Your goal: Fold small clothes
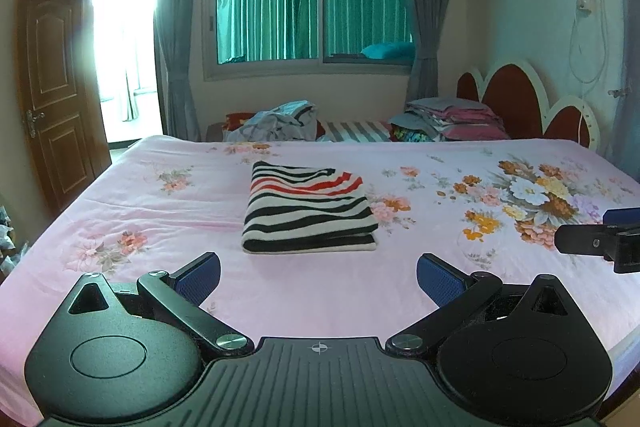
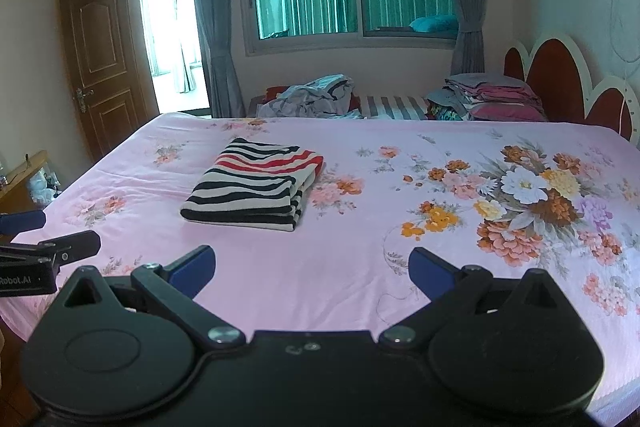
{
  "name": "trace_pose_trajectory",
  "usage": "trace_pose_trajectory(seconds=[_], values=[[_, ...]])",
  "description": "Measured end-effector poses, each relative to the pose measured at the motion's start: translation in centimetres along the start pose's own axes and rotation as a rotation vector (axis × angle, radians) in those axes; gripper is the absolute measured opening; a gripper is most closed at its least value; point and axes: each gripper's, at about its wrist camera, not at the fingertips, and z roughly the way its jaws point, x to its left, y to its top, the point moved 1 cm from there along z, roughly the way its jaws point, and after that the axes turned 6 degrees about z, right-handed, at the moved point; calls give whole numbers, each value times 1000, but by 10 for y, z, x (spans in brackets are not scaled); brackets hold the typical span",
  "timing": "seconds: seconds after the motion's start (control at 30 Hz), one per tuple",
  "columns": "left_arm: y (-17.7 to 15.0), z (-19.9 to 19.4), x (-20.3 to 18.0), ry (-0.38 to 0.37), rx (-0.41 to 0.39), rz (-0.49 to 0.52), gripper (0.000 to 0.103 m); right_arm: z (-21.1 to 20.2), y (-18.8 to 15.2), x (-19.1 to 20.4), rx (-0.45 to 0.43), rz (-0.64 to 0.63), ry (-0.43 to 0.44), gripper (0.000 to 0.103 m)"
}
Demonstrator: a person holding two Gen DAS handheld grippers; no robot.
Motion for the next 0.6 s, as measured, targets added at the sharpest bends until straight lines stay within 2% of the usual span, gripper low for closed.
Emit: trace_pose_trajectory(seconds=[0.6], values=[[1,1,-4,1,1,1,103,0,2,-2,3,-6,7,103]])
